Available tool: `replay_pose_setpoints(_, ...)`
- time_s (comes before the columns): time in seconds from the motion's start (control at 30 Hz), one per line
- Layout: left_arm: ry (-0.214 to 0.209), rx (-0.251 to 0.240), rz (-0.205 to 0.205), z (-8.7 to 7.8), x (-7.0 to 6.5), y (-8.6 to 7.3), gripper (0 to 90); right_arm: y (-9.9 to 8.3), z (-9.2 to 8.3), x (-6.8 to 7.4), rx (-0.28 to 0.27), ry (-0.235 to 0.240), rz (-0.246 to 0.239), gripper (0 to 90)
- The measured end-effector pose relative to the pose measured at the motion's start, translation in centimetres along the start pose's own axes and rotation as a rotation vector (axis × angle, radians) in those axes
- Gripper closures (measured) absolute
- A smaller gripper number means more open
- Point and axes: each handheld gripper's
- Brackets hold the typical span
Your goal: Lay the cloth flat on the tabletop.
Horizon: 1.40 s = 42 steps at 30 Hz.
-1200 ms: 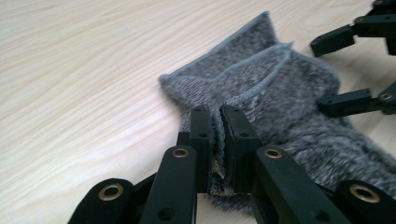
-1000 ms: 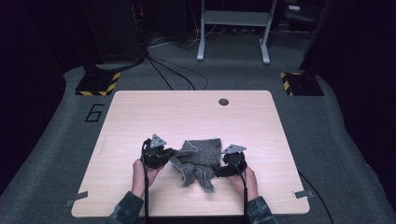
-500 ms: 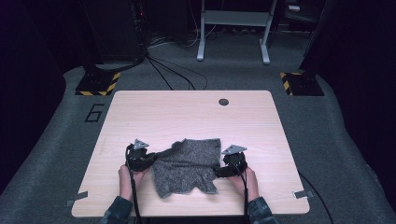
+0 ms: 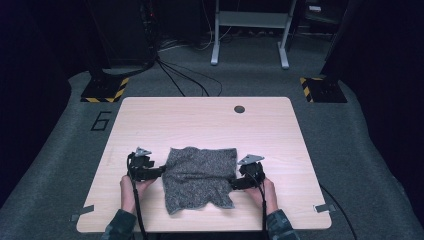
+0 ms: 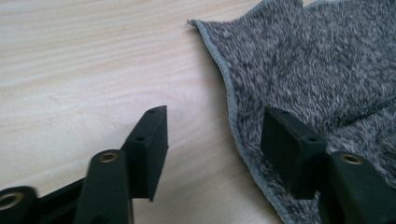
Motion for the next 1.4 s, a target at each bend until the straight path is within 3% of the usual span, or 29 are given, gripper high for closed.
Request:
replay_pose_setpoints(0.03, 0.004, 0.002, 0.018, -0.1, 0.1, 0.3, 37.5, 0.0, 0.0, 0.0, 0.004, -0.002, 0.008, 11.2)
replay_pose_setpoints(0.23, -0.013, -0.001, 0.038, 0.7, 0.4, 1.9, 31.5, 0.3, -0.6, -0.8, 0.006, 0.011, 0.017, 12.5)
replay_pose_setpoints(0.3, -0.011, -0.005, 0.048, 1.3, 0.4, 2.7, 30.8, 0.6, -1.0, -1.2, -0.007, 0.024, 0.042, 12.8)
replay_pose_setpoints(0.33, -0.005, -0.002, 0.069, 1.5, 0.4, 2.9, 30.8, 0.8, -1.2, -1.5, -0.014, 0.024, 0.036, 12.9)
replay_pose_setpoints(0.57, -0.001, 0.026, 0.097, 3.3, 0.5, 4.4, 31.1, 3.0, -2.0, -2.9, -0.051, 0.034, 0.056, 15.6)
replay_pose_setpoints(0.67, 0.003, 0.038, 0.115, 4.2, 0.5, 5.1, 32.6, 4.1, -1.5, -3.8, -0.052, 0.036, 0.068, 20.8)
replay_pose_setpoints(0.8, 0.004, 0.076, 0.136, 6.2, 0.4, 6.0, 33.9, 5.7, 0.1, -5.0, -0.047, 0.017, 0.064, 35.1)
replay_pose_setpoints(0.97, 0.011, 0.105, 0.148, 7.3, 0.1, 6.2, 42.7, 7.1, 2.1, -6.5, 0.02, 0.059, 0.081, 53.5)
replay_pose_setpoints(1.13, 0.025, 0.089, 0.181, 7.4, -0.1, 6.3, 50.2, 7.0, 2.9, -6.5, 0.056, 0.042, 0.071, 63.7)
replay_pose_setpoints(1.17, 0.02, 0.089, 0.192, 7.4, -0.2, 6.3, 56.0, 6.9, 3.2, -6.5, 0.084, 0.042, 0.071, 67.8)
replay_pose_setpoints(1.4, 0.01, 0.093, 0.24, 7.2, -1.3, 6.2, 81.1, 7.0, 3.3, -6.1, 0.096, 0.018, 0.062, 79.3)
Point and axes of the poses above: each handheld gripper's, and its own axes: z roughly forward along the jaws, y roughly out of its top, x roughly to its left, and after that the axes turned 9 degrees about y, right-handed
